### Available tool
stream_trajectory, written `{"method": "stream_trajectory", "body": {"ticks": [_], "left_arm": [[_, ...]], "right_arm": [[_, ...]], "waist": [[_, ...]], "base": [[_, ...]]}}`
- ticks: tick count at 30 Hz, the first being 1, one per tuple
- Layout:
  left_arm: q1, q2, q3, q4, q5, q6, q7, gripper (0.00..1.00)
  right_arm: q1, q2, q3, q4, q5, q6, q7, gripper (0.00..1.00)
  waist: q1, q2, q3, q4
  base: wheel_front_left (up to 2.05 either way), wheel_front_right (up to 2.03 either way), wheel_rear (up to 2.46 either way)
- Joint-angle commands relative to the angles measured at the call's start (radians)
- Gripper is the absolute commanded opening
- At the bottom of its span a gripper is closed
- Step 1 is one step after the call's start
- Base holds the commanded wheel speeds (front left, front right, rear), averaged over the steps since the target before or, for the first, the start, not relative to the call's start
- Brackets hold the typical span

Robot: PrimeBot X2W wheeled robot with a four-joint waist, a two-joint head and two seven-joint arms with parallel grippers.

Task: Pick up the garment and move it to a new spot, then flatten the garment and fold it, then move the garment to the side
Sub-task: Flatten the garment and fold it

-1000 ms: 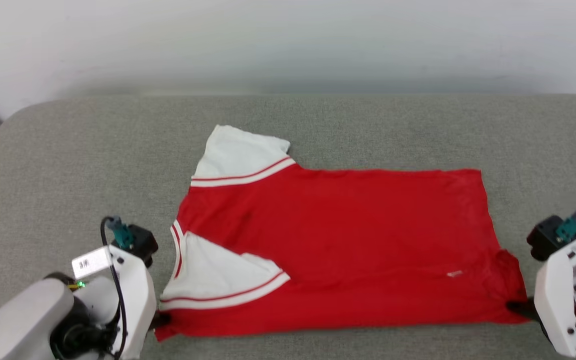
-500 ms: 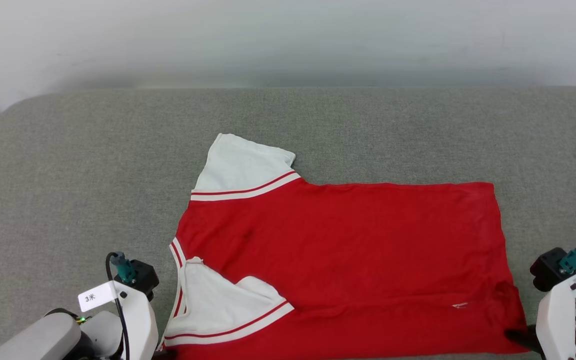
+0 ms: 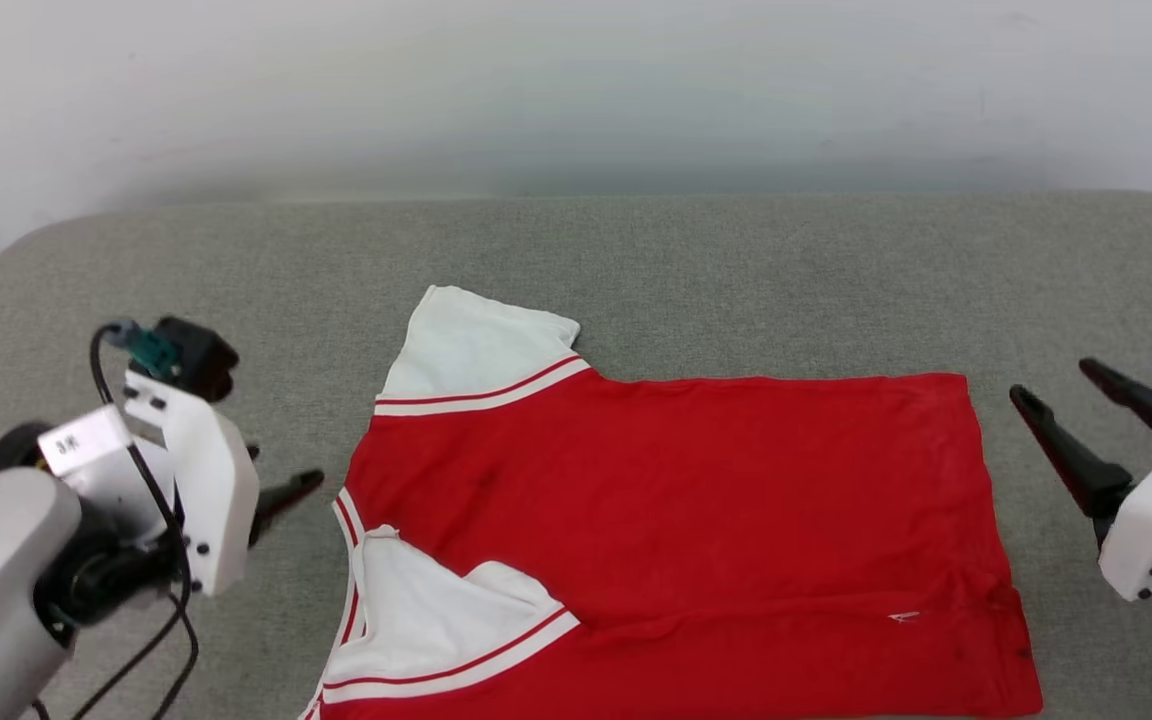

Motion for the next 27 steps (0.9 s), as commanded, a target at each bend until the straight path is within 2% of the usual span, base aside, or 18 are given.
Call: {"method": "stream_trajectory", "body": {"ticks": [1, 8, 15, 17, 23, 27], "left_arm": [[-0.032, -0.01, 0.015, 0.008, 0.006, 0.003, -0.012, 1.0], [-0.224, -0.051, 0.065, 0.089, 0.032, -0.002, 0.009, 1.0], [-0.431, -0.089, 0.071, 0.17, 0.045, -0.005, 0.127, 1.0], [-0.457, -0.098, 0.07, 0.185, 0.044, -0.004, 0.147, 1.0], [-0.598, -0.137, 0.042, 0.257, 0.047, -0.002, 0.293, 1.0], [-0.661, -0.152, 0.033, 0.301, 0.042, 0.008, 0.373, 1.0]], "right_arm": [[0.007, 0.028, -0.024, -0.015, -0.03, 0.0, -0.026, 1.0], [0.084, 0.186, -0.195, -0.15, -0.226, 0.0, -0.149, 1.0], [0.187, 0.322, -0.293, -0.32, -0.346, 0.0, -0.187, 1.0], [0.194, 0.337, -0.299, -0.339, -0.358, 0.0, -0.19, 1.0], [0.22, 0.404, -0.309, -0.418, -0.409, 0.0, -0.182, 1.0], [0.203, 0.415, -0.3, -0.441, -0.422, 0.0, -0.175, 1.0]], "waist": [[0.0, 0.0, 0.015, -0.01], [0.0, 0.0, 0.103, -0.047], [0.0, 0.0, 0.235, -0.089], [0.0, 0.0, 0.254, -0.093], [0.0, 0.0, 0.362, -0.122], [0.0, 0.0, 0.428, -0.139]], "base": [[0.0, 0.0, 0.0], [0.0, 0.0, 0.0], [0.0, 0.0, 0.0], [0.0, 0.0, 0.0], [0.0, 0.0, 0.0], [0.0, 0.0, 0.0]]}}
